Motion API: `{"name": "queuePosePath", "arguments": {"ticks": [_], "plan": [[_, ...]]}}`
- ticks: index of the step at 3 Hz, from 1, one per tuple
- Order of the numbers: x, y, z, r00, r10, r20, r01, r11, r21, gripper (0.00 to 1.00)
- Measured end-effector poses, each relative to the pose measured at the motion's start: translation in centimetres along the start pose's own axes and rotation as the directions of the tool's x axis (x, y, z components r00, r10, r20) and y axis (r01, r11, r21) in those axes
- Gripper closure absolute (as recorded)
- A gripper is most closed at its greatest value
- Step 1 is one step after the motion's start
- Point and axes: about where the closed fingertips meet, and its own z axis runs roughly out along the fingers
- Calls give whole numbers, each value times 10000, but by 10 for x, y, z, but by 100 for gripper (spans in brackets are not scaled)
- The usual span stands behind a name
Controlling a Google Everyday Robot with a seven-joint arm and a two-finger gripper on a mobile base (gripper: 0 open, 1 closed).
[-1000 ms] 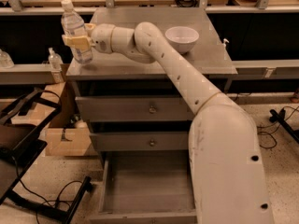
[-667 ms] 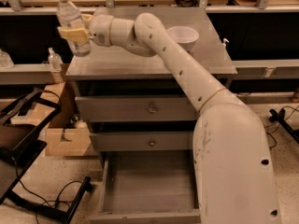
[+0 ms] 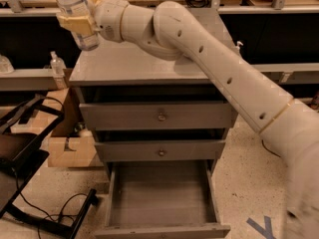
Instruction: Place blue plastic bottle into bottom drawer
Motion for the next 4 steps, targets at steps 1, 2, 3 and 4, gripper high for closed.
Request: {"name": "queuePosePath", "arguments": {"ticks": [1, 2, 3, 4], "plan": [[-18, 21, -33, 9996, 12, 285, -44, 9936, 1133, 100], [38, 63, -80, 9994, 311, 149, -333, 9825, 1834, 100], [85, 99, -139, 9925, 962, -749, -767, 9702, 2300, 100], [148, 143, -198, 9790, 1308, -1564, -861, 9605, 2647, 100]]}}
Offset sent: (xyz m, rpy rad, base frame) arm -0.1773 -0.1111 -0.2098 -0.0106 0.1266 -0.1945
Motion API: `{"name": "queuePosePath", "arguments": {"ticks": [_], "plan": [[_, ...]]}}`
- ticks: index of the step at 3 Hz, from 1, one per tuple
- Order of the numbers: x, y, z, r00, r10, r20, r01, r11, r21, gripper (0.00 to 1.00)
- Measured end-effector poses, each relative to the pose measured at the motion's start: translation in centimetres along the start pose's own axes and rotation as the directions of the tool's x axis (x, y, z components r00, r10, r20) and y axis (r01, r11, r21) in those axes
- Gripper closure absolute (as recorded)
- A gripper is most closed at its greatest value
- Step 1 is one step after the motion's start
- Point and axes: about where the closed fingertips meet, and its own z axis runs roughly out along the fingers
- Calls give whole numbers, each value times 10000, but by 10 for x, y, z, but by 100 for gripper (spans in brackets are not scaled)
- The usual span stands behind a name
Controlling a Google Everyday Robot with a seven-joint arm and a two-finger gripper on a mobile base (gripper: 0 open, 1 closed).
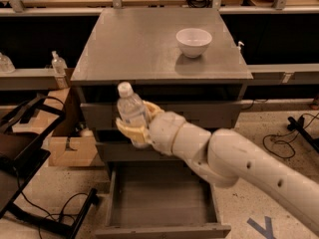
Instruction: Place blue plastic bottle into bottom drawer
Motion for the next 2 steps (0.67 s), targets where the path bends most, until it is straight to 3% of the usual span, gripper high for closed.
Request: {"name": "queuePosePath", "arguments": {"ticks": [1, 2], "plan": [[28, 14, -20, 9993, 149, -350, -148, 9999, 14, 100], [28, 14, -20, 9993, 148, -350, -148, 9999, 14, 100]]}}
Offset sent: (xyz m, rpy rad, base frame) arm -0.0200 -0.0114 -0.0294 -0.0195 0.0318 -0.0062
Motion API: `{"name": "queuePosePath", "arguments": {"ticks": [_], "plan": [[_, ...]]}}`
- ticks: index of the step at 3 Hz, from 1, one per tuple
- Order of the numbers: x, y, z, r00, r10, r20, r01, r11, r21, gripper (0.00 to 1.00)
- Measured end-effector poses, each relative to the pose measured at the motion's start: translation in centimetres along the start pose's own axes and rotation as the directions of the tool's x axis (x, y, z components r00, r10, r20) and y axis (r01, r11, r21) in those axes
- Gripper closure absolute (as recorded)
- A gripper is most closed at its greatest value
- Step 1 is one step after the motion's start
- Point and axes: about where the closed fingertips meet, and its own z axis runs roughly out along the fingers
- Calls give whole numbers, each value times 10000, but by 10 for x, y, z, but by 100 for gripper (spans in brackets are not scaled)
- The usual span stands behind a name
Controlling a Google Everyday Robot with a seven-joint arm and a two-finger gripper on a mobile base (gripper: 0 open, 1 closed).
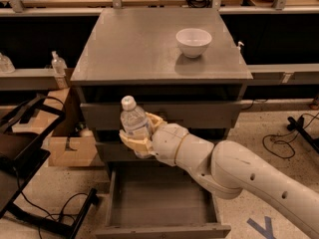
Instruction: Place blue plastic bottle into bottom drawer
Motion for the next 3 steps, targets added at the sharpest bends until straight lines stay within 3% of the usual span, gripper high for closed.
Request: {"name": "queuePosePath", "arguments": {"ticks": [1, 2, 3], "plan": [[20, 6, 7, 9994, 335, 85, -334, 9992, -199, 100], [77, 14, 14, 9963, 833, 219, -813, 9935, -797, 100], [146, 19, 22, 9937, 1036, 434, -952, 9817, -1648, 100]]}}
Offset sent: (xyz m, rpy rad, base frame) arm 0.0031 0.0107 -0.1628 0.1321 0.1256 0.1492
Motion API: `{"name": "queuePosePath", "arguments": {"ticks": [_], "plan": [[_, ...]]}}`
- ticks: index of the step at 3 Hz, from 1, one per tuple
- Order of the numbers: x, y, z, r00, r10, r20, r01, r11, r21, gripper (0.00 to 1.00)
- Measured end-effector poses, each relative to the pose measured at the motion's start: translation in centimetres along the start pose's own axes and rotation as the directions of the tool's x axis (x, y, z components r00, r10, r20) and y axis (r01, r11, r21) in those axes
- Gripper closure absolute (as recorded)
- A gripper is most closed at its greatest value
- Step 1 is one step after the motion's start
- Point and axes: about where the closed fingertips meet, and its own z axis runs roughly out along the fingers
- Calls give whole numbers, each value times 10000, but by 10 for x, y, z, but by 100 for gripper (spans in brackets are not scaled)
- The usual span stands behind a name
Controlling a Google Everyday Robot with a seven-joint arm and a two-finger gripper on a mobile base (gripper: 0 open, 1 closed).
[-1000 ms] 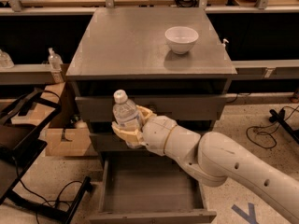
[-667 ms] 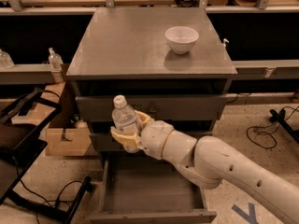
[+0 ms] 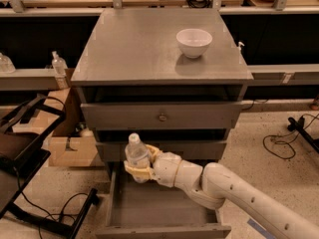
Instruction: Place blue plastic bottle into bottom drawer
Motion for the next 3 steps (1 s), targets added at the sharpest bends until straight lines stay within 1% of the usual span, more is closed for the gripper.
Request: {"name": "queuePosePath", "arguments": {"ticks": [1, 2, 3], "plan": [[67, -1, 5, 10000, -63, -33, 59, 9938, -1112, 100], [132, -14, 9, 9982, 112, -597, -221, 9824, -1855, 100], [132, -14, 9, 9982, 112, -597, -221, 9824, -1855, 100]]}}
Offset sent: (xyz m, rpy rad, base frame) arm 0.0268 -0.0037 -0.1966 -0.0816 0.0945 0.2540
